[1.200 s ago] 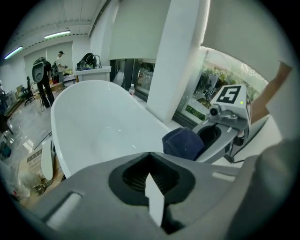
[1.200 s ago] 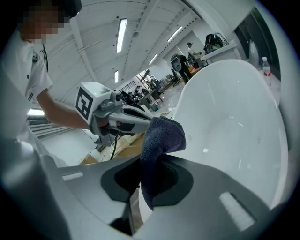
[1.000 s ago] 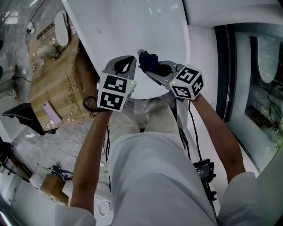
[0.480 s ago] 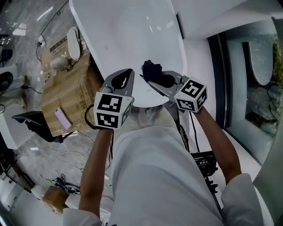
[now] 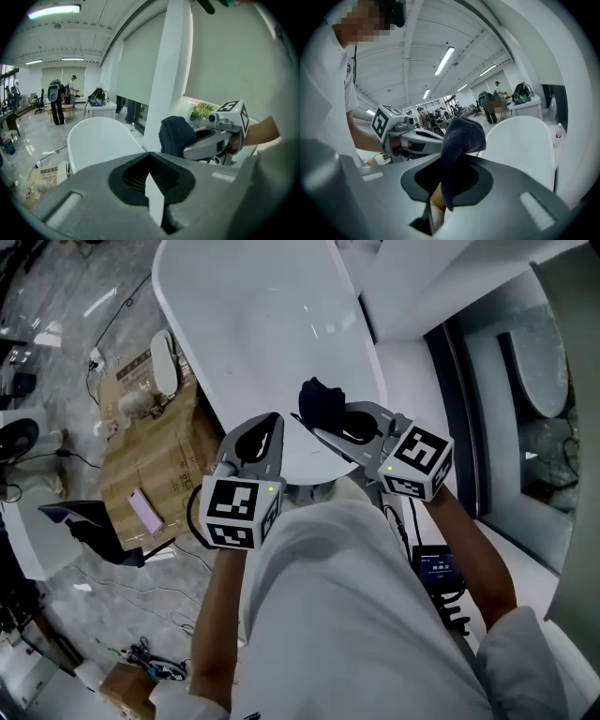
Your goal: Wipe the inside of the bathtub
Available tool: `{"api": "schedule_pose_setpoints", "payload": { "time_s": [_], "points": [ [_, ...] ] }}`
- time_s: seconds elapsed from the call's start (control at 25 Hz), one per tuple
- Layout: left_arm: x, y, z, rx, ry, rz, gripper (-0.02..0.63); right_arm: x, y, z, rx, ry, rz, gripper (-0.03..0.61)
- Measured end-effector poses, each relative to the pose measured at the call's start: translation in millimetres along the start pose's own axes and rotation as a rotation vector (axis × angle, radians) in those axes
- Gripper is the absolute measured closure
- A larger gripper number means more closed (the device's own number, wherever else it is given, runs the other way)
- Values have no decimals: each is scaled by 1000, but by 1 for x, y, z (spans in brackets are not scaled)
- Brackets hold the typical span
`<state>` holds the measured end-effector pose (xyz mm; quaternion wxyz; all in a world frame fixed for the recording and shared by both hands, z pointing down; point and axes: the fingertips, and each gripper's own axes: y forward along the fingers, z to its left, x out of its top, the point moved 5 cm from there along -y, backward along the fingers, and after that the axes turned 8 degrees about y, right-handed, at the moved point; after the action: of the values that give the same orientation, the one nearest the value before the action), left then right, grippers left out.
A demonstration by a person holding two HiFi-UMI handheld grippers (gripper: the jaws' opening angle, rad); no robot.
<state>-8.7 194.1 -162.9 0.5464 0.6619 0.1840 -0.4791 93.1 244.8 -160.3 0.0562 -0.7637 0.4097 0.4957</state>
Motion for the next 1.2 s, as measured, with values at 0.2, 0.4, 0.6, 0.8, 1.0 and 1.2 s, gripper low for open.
{"api": "schedule_pose_setpoints", "payload": {
  "time_s": [0.2, 0.4, 0.6, 0.8, 1.0, 1.2],
  "points": [
    [27, -37, -13, 32, -2, -75, 615, 40, -25, 27, -21, -42, -70, 529],
    [51, -71, -22, 77, -16, -165, 615, 65, -41, 57, -20, -67, -148, 529],
    [74, -97, -34, 120, -46, -260, 615, 77, -54, 87, -33, -52, -223, 529],
    [90, -115, -44, 161, -20, -341, 615, 91, -71, 116, -112, -137, -325, 529],
    [95, -133, -64, 193, -7, -397, 615, 93, -85, 147, -152, -188, -376, 529],
    [85, -131, -75, 219, -13, -369, 615, 80, -89, 155, -179, -200, -382, 529]
  ]
}}
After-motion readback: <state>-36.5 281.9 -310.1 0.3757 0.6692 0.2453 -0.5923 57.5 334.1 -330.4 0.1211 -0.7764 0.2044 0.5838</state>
